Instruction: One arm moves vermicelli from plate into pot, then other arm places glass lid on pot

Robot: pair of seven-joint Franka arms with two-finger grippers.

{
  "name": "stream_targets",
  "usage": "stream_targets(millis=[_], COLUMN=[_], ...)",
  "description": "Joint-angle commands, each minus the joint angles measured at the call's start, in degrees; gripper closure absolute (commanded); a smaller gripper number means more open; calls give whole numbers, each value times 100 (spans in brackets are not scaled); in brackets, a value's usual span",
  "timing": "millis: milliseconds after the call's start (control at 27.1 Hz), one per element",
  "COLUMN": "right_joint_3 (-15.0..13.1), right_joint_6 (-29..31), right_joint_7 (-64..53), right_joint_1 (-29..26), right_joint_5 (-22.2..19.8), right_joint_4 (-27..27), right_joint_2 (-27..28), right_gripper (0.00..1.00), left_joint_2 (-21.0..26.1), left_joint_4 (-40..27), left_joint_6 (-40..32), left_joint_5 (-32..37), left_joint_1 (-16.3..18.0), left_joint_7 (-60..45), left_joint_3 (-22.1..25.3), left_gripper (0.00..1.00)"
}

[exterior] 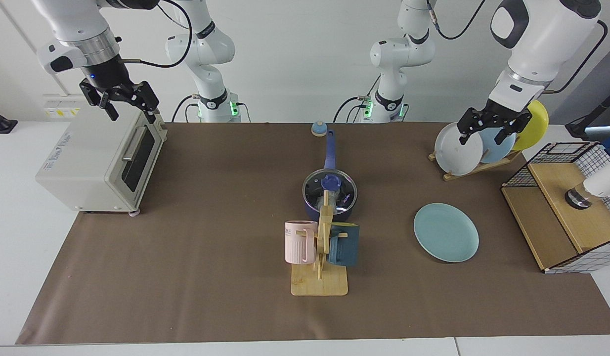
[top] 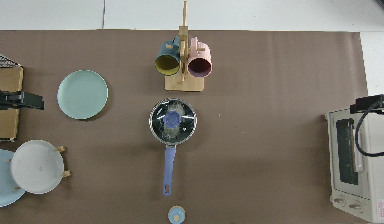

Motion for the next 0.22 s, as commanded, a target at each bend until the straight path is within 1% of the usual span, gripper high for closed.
stream_targets(millis=[0, 184], right_joint_3=[102, 102], right_joint_6=[65, 56], right_joint_7=[-143, -152], right_joint_1=[-102, -85], right_joint_5=[88, 79], right_joint_4=[-143, -143], right_joint_2=[-105, -96], right_gripper=[0, 0], left_joint_2=[-92, -92], left_joint_4=[-64, -64], left_joint_6=[5, 5], left_joint_5=[89, 81], left_joint_1=[28, 28], left_joint_7=[33, 33], left_joint_3=[-30, -30], left_gripper=[0, 0])
